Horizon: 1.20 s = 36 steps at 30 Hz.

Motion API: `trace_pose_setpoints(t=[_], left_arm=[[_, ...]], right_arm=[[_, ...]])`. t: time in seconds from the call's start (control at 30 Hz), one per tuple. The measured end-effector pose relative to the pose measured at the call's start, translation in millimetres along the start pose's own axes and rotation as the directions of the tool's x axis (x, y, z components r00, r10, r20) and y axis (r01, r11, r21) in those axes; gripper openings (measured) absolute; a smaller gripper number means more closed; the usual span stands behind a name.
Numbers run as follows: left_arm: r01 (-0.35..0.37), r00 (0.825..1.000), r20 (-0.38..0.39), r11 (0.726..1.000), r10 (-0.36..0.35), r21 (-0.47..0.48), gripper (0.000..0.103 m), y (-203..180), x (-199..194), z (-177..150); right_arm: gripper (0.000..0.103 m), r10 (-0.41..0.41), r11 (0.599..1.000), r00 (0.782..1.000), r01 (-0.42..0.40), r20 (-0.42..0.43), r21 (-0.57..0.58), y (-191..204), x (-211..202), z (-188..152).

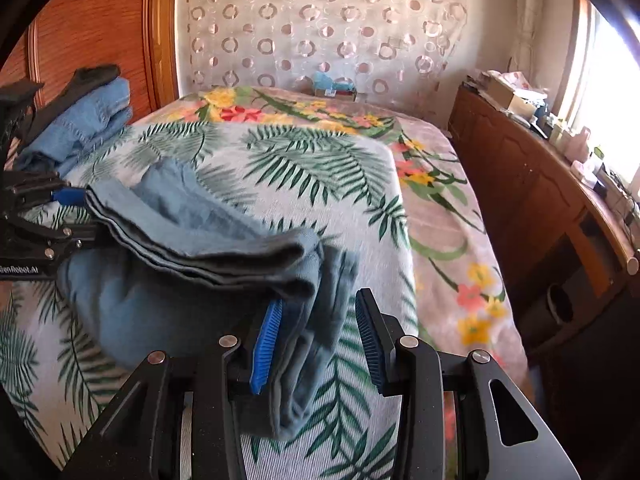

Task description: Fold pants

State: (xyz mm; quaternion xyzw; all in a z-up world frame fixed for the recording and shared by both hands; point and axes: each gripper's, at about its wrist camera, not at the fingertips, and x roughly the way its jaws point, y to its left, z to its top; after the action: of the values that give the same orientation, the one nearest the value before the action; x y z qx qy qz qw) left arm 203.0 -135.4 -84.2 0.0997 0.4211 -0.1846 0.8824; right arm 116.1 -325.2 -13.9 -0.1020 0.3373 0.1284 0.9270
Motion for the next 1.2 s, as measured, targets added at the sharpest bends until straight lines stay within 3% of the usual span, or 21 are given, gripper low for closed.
trace_pose_setpoints(t=[0.23, 0.63, 0.67, 0.83, 0.9, 0.97, 1.07, 1.2], left_arm=[[-0.001, 1.0, 0.01, 0.996, 0.002, -0.085, 0.055, 15.7, 5.2, 14.8], [0.03, 0.999, 0.023, 0.998, -0.029, -0.063, 0.055, 1.7, -9.8, -3.7], [0.031, 0.999, 0.021, 0.998, -0.03, -0.061, 0.055, 1.0, -9.6, -4.5], [0.037, 0.999, 0.013, 0.998, -0.036, -0.051, 0.055, -2.9, -6.7, -7.9], [0.035, 0.999, 0.006, 0.998, -0.035, -0.049, 0.055, -3.8, -4.5, -9.4], [0.032, 0.999, 0.0, 0.998, -0.032, -0.049, 0.055, -3.8, -1.8, -10.3], [0.027, 1.0, -0.011, 0.998, -0.028, -0.051, 0.055, -2.5, 2.7, -12.5], [0.031, 0.999, -0.015, 0.998, -0.032, -0.055, 0.055, -0.6, 5.0, -15.0]], right_arm=[[0.04, 0.021, 0.989, 0.999, -0.028, 0.049, 0.146, -18.4, 0.7, 5.4], [0.039, 0.11, 0.986, 0.993, -0.113, 0.035, 0.124, -22.4, -6.3, -12.7], [0.033, 0.108, 0.986, 0.994, -0.111, 0.033, 0.123, -23.3, -4.0, -10.7], [0.028, 0.106, 0.986, 0.994, -0.107, 0.016, 0.127, -30.0, 6.7, -0.6], [0.02, 0.103, 0.987, 0.995, -0.103, 0.009, 0.124, -30.8, 12.5, 5.1], [0.004, 0.108, 0.987, 0.994, -0.108, 0.001, 0.12, -31.2, 17.8, 8.4], [0.004, 0.035, 0.99, 0.999, -0.034, -0.006, 0.136, -36.9, 22.3, 11.0], [0.004, 0.053, 0.981, 0.999, -0.054, 0.009, 0.188, -45.2, 15.8, 7.1]])
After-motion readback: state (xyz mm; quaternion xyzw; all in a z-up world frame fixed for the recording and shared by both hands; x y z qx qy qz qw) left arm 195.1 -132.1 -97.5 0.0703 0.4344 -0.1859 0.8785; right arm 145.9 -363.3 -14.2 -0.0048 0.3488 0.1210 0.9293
